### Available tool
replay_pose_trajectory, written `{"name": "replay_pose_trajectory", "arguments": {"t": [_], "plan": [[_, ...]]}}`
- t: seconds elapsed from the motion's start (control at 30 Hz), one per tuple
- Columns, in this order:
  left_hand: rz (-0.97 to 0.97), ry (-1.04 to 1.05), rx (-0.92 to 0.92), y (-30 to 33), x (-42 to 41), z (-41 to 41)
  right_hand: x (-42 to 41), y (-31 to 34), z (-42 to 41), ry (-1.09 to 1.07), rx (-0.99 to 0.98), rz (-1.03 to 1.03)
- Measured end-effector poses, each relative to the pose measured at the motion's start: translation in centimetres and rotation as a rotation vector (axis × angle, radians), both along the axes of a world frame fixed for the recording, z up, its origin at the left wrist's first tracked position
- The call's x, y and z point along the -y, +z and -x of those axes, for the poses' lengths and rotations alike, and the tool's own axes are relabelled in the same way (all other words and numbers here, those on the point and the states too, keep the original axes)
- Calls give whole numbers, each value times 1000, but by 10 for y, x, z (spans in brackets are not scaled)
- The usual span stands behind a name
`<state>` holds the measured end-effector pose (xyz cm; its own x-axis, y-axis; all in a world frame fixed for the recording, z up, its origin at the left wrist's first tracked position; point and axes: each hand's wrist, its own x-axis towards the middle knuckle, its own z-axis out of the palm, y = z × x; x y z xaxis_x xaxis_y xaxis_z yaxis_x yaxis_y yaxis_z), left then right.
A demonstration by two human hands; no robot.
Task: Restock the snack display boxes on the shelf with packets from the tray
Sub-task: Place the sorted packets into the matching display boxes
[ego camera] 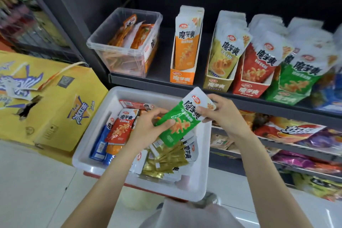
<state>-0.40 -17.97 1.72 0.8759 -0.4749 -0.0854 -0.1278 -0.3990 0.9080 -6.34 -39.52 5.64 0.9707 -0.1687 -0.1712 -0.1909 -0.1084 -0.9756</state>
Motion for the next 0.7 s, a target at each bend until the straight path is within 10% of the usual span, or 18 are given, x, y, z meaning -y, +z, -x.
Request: {"name": "replay_pose_trajectory", "arguments": {"t": [0.7], "plan": [[2,-135,973,55,243,20,172,78,106,-976,564,569]]}}
